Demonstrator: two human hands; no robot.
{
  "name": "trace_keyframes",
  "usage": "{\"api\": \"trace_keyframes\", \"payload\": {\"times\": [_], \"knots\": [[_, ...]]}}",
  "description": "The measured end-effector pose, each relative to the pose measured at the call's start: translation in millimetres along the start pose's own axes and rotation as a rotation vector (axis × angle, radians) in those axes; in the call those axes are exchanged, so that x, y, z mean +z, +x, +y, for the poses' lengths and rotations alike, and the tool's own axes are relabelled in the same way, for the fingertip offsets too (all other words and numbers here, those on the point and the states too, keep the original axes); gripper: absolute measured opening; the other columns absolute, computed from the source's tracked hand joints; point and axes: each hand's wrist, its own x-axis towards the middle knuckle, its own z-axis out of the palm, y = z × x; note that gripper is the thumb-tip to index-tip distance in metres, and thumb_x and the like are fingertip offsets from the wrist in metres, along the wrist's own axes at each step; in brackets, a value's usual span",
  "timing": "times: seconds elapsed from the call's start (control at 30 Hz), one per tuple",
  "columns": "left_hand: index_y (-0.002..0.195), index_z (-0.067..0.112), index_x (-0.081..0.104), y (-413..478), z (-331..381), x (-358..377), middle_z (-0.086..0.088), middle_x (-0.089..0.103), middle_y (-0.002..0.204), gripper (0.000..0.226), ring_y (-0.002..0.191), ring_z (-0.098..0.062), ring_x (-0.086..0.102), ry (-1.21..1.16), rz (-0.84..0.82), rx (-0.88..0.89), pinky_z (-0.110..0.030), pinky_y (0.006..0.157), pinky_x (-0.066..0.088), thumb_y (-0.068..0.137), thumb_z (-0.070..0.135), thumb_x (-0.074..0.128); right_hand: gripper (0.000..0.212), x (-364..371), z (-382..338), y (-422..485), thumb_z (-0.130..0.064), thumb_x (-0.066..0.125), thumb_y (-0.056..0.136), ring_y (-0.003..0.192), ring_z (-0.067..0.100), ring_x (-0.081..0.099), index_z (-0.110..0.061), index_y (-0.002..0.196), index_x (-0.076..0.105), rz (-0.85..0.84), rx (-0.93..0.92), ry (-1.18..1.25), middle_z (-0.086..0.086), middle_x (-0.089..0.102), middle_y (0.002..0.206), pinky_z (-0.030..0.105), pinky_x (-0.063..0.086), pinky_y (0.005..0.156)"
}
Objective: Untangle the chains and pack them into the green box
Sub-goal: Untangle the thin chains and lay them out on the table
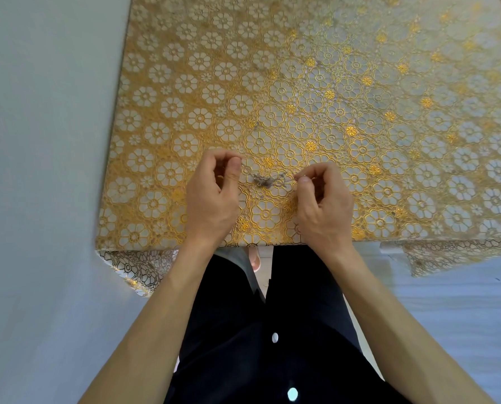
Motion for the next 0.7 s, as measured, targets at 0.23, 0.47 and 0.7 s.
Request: {"api": "trace_keyframes", "payload": {"times": [0.23, 0.47, 0.7], "knots": [[0.106, 0.021, 0.054, 1.3, -2.0, 0.4, 0.003, 0.064, 0.088, 0.006, 0.081, -0.018, 0.066, -0.07, 0.144, -0.026, -0.025, 0.072, 0.053, 0.105, 0.026, 0.05, 0.009, -0.9, 0.2, 0.9, -0.014, 0.049, 0.096, 0.065, 0.03, 0.066, -0.021, 0.091, 0.054, 0.068, 0.028, 0.007, 0.007, 0.064, 0.077, 0.039, 0.048, 0.057], [0.108, 0.017, 0.049, 2.3, -1.9, -1.0, 0.006, 0.059, 0.086, 0.006, 0.078, -0.013, 0.064, -0.157, 0.248, -0.069, -0.025, 0.074, 0.054, 0.108, 0.02, 0.043, 0.01, 0.1, 4.4, 2.1, -0.024, 0.046, 0.094, 0.07, 0.03, 0.066, -0.033, 0.09, 0.05, 0.12, 0.057, -0.003, 0.011, 0.066, 0.075, 0.039, 0.051, 0.065], [0.108, 0.019, 0.049, 0.1, 2.6, -1.4, 0.01, 0.061, 0.086, 0.005, 0.077, -0.002, 0.063, -0.122, 0.275, -0.075, -0.015, 0.071, 0.049, 0.107, 0.018, 0.045, 0.005, -0.8, 1.3, -0.9, -0.018, 0.049, 0.097, 0.067, 0.01, 0.055, -0.02, 0.094, 0.052, 0.156, 0.035, -0.006, -0.005, 0.058, 0.083, 0.011, 0.039, 0.06]]}}
